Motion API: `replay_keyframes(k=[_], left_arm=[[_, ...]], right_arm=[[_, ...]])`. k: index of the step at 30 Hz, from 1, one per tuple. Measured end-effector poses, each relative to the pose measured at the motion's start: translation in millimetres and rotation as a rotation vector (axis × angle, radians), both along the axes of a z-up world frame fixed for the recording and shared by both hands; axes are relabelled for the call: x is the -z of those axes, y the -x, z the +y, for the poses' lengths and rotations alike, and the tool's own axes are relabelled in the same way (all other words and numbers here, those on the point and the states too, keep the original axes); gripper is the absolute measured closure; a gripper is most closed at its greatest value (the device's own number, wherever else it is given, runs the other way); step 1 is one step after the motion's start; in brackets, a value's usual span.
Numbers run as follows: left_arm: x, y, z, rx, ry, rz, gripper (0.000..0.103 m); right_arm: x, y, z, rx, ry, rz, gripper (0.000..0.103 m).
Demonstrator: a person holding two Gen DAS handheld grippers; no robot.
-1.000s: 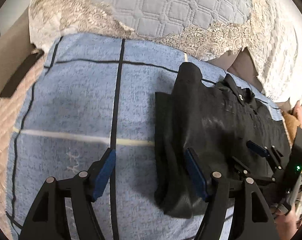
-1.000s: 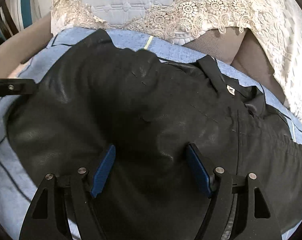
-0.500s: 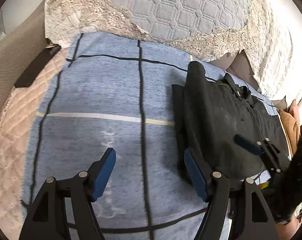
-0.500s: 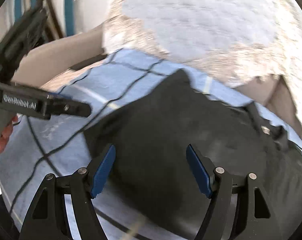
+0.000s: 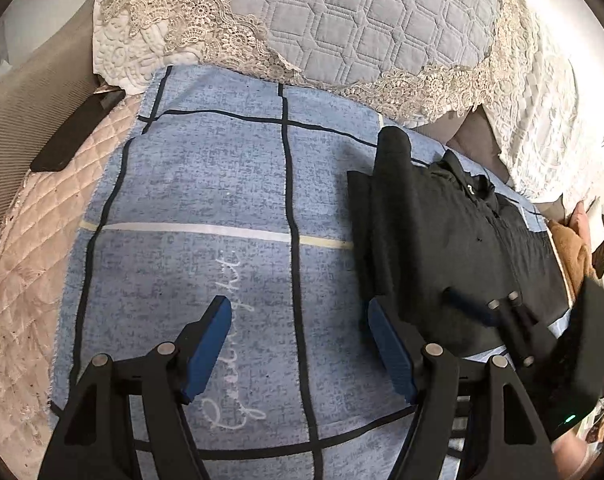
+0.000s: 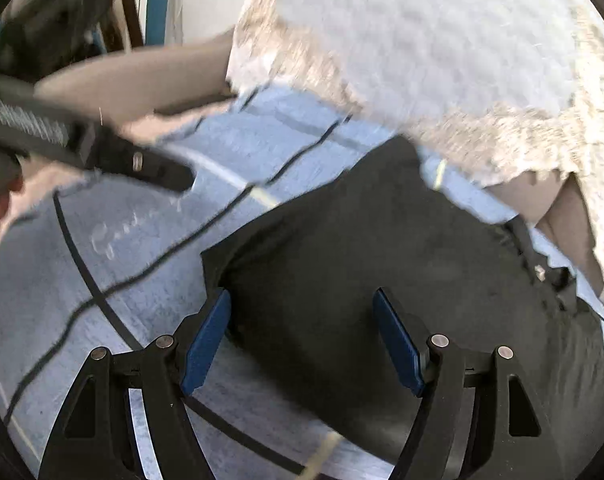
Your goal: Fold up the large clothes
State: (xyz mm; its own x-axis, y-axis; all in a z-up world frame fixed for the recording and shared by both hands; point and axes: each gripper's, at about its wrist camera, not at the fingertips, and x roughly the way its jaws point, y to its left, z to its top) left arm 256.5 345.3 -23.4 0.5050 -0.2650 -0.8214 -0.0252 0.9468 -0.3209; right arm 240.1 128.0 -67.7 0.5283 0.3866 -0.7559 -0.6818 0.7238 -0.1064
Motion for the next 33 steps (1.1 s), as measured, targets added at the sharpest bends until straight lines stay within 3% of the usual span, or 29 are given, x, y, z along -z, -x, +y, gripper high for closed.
replay_keyframes(k=[7, 11, 14, 17, 19, 21, 27, 33], left_arm=[[-7.8, -3.1, -5.3, 0.02, 0.01, -0.027, 0.03], [-11.7, -4.4, -15.8, 0.042, -0.006, -0.035, 0.026], [-12.4, -4.5, -29.6, 0.071, -0.021, -0.037, 0.025], [-10.9, -9.2, -48.7, 0.106, -0.024, -0.033, 0.025], [-11.5, -12.5, -60.5, 0.118, -0.013, -0.027, 0.025], [-15.4, -14.7, -76.5, 0.153, -0.009, -0.035, 0.025], [-31.3, -25.0, -134.9, 0.263, -0.007, -0.063, 0.025], [-36.8, -35.2, -197.4, 0.363, 0.043, -0.075, 0.023]], right_arm=[[-21.2, 9.8, -27.2, 0.027, -0.103, -0.022, 0.027], [-29.6, 14.4, -55.2, 0.043, -0.098, -0.034, 0.026], [-27.0, 10.0, -80.4, 0.138, -0.08, -0.047, 0.026], [-8.1, -4.8, -92.9, 0.203, -0.032, 0.027, 0.026], [2.7, -12.3, -102.3, 0.228, -0.04, 0.11, 0.026], [-0.6, -11.5, -115.7, 0.233, -0.067, 0.123, 0.026], [-33.8, -5.2, -217.8, 0.434, -0.201, 0.073, 0.026], [-58.5, 8.6, -332.8, 0.699, -0.233, 0.004, 0.026]])
